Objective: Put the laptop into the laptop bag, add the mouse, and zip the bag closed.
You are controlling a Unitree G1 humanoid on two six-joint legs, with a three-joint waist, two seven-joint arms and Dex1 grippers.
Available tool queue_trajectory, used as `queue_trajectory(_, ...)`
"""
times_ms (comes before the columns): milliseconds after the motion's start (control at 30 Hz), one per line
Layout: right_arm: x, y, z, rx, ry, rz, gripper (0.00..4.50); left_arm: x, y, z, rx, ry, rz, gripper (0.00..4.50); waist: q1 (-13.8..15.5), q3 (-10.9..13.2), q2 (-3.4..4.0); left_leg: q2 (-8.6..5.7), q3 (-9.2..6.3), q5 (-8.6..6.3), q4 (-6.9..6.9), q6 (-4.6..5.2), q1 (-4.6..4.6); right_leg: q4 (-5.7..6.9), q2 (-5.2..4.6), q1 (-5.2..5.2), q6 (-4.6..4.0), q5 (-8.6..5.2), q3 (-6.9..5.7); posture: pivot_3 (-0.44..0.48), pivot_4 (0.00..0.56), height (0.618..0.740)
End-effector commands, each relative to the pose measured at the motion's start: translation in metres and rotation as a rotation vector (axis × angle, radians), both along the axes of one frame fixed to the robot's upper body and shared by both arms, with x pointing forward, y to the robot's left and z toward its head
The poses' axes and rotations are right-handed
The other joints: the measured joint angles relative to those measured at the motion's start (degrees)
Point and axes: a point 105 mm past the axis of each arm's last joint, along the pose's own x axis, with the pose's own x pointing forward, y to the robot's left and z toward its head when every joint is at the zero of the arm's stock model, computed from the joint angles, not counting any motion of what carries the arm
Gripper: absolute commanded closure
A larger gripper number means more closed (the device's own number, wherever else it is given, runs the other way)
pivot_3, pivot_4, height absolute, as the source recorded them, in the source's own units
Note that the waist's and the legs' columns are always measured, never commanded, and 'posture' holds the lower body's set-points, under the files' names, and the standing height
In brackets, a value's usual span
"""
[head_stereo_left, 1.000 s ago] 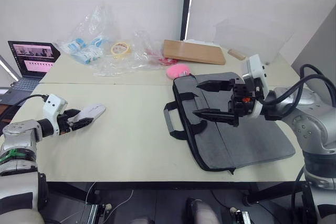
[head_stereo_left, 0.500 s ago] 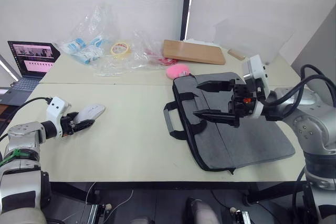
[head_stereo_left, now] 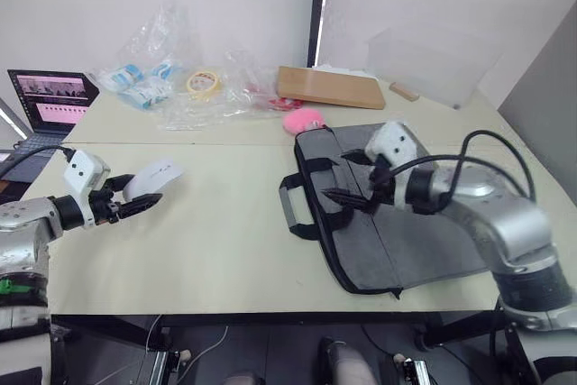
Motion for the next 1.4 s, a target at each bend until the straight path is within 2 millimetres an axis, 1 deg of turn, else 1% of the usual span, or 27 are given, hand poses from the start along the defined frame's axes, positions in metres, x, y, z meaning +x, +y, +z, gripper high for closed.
queue_trajectory(33, 0.0, 0.014, -0.007, -0.063, -0.071, -0.008, 0.0, -0.007, -0.009, 0.029, 0.002, -0.082, -0.013, 1.66, 0.0, 0.0, 0.0, 0.0, -0.02, 0.01, 0.0, -0.01, -0.01, 0.01, 0.0, -0.01, 0.0, 0.0, 0.0, 0.0, 0.15, 0.74)
queue_trajectory(167, 0.01, 0.015, -0.025, -0.157, -0.127, -0.075, 0.0, -0.01, -0.018, 0.032, -0.009, -0.09, -0.014, 1.66, 0.0, 0.0, 0.0, -0.05, -0.01, 0.02, -0.01, -0.03, 0.0, -0.02, 0.01, 0.0, 0.0, 0.0, 0.0, 0.0, 0.15, 0.74)
queue_trajectory(300, 0.015, 0.016, -0.043, -0.21, -0.135, -0.116, 0.0, -0.012, -0.023, 0.028, -0.02, -0.085, -0.015, 1.66, -0.2, 0.0, 0.01, -0.05, -0.01, 0.03, -0.04, -0.05, 0.02, -0.02, 0.02, 0.0, -0.01, -0.01, 0.0, 0.0, 0.15, 0.74)
queue_trajectory(467, 0.016, 0.016, -0.053, -0.248, -0.128, -0.132, 0.0, -0.013, -0.027, 0.026, -0.028, -0.083, -0.018, 1.66, -0.3, 0.0, 0.01, -0.05, 0.0, 0.05, -0.05, -0.09, 0.03, -0.02, 0.02, 0.0, -0.01, -0.01, 0.0, 0.0, 0.15, 0.74)
queue_trajectory(567, 0.017, 0.016, -0.055, -0.256, -0.125, -0.143, 0.0, -0.011, -0.029, 0.026, -0.03, -0.083, -0.021, 1.66, -0.3, 0.0, 0.01, -0.05, -0.01, 0.05, -0.05, -0.09, 0.05, -0.02, 0.03, 0.01, -0.01, -0.01, 0.0, 0.0, 0.15, 0.74)
queue_trajectory(633, 0.018, 0.013, -0.058, -0.289, -0.138, -0.159, 0.0, -0.01, -0.031, 0.027, -0.033, -0.086, -0.027, 1.66, -0.3, 0.0, 0.01, -0.05, -0.01, 0.05, -0.05, -0.09, 0.04, -0.02, 0.02, 0.01, -0.01, -0.01, 0.0, 0.0, 0.15, 0.74)
queue_trajectory(667, 0.017, 0.01, -0.059, -0.299, -0.136, -0.162, 0.54, -0.009, -0.032, 0.027, -0.035, -0.087, -0.031, 1.66, -0.2, 0.0, 0.01, -0.06, -0.01, 0.05, -0.05, -0.09, 0.04, -0.02, 0.03, 0.01, -0.01, -0.01, 0.0, 0.0, 0.15, 0.74)
queue_trajectory(833, 0.016, -0.002, -0.06, -0.306, -0.123, -0.201, 2.16, -0.007, -0.035, 0.027, -0.039, -0.084, -0.043, 1.66, -0.1, 0.0, 0.01, -0.08, -0.02, 0.05, -0.05, -0.09, 0.04, -0.03, 0.03, 0.03, -0.01, -0.01, 0.0, 0.0, 0.15, 0.74)
queue_trajectory(967, 0.016, -0.012, -0.062, -0.31, -0.107, -0.23, 3.56, -0.006, -0.036, 0.027, -0.041, -0.083, -0.045, 1.66, 0.1, 0.0, 0.01, -0.09, -0.04, 0.05, -0.04, -0.09, 0.05, -0.04, 0.02, 0.08, -0.01, -0.01, 0.0, 0.0, 0.15, 0.74)
queue_trajectory(1067, 0.016, -0.019, -0.059, -0.316, -0.112, -0.243, 4.47, -0.004, -0.037, 0.028, -0.043, -0.084, -0.05, 1.66, 0.3, 0.0, 0.0, -0.12, -0.07, 0.05, -0.03, -0.09, 0.07, -0.07, 0.01, 0.13, -0.01, -0.01, 0.0, 0.0, 0.15, 0.74)
queue_trajectory(1267, 0.015, -0.026, -0.05, -0.296, -0.115, -0.256, 4.47, -0.003, -0.044, 0.026, -0.054, -0.081, -0.069, 1.66, 0.3, 0.0, 0.0, -0.12, -0.09, 0.05, -0.04, -0.09, 0.15, -0.09, 0.01, 0.23, -0.01, -0.01, -0.01, 0.0, 0.15, 0.74)
queue_trajectory(1367, 0.009, -0.02, -0.038, -0.223, -0.097, -0.215, 4.47, -0.003, -0.053, 0.026, -0.059, -0.08, -0.103, 1.66, 0.4, 0.0, 0.0, -0.12, -0.09, 0.05, -0.04, -0.09, 0.15, -0.09, 0.0, 0.25, -0.01, -0.01, -0.01, 0.0, 0.15, 0.74)
queue_trajectory(1400, 0.005, -0.014, -0.032, -0.177, -0.088, -0.177, 4.47, -0.003, -0.057, 0.025, -0.06, -0.078, -0.123, 1.66, 0.4, 0.0, 0.0, -0.12, -0.1, 0.05, -0.03, -0.09, 0.15, -0.09, 0.0, 0.25, -0.01, -0.01, 0.0, 0.0, 0.15, 0.74)
